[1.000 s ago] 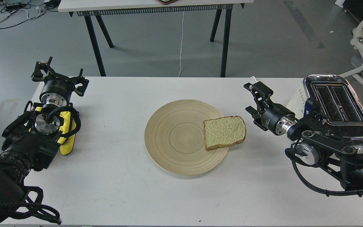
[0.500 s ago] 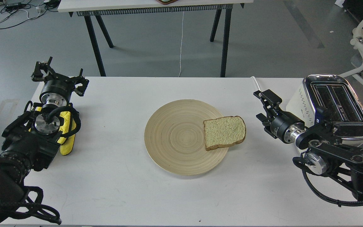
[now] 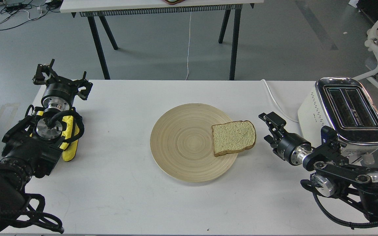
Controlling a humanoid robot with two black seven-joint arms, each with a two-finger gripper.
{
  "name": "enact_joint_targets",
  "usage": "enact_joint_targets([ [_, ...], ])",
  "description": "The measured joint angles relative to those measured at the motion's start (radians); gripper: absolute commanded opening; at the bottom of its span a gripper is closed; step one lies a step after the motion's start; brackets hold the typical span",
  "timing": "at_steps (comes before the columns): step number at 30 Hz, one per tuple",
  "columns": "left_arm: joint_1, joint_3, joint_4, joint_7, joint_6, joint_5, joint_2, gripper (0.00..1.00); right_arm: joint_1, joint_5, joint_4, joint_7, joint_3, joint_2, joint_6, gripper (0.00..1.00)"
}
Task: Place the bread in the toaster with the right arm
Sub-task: 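Reach the open right gripper to the bread slice edge on the plate, then close the right gripper on the bread slice and lift it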
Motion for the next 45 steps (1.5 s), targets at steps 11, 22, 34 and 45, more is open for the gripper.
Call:
enact_joint_targets([
  [11, 0.000, 0.000, 0.000, 0.000, 0.000, 0.000, 0.000, 1.00, -0.016, -0.030, -0.020, 0.000, -0.001, 0.039, 0.000, 0.55],
  [22, 0.000, 0.000, 0.000, 0.000, 0.000, 0.000, 0.000, 1.00, -0.022, -0.031, -0.027, -0.003, -0.002, 0.059, 0.001, 0.35],
  [34, 0.000, 0.000, 0.000, 0.000, 0.000, 0.000, 0.000, 1.00, -0.019, -0.029, -0.030, -0.003, 0.004, 0.071, 0.000, 0.00],
  [45, 0.000, 0.000, 0.000, 0.000, 0.000, 0.000, 0.000, 1.00, 0.023, -0.024, 0.001, 0.005, 0.106, 0.040, 0.000, 0.00],
])
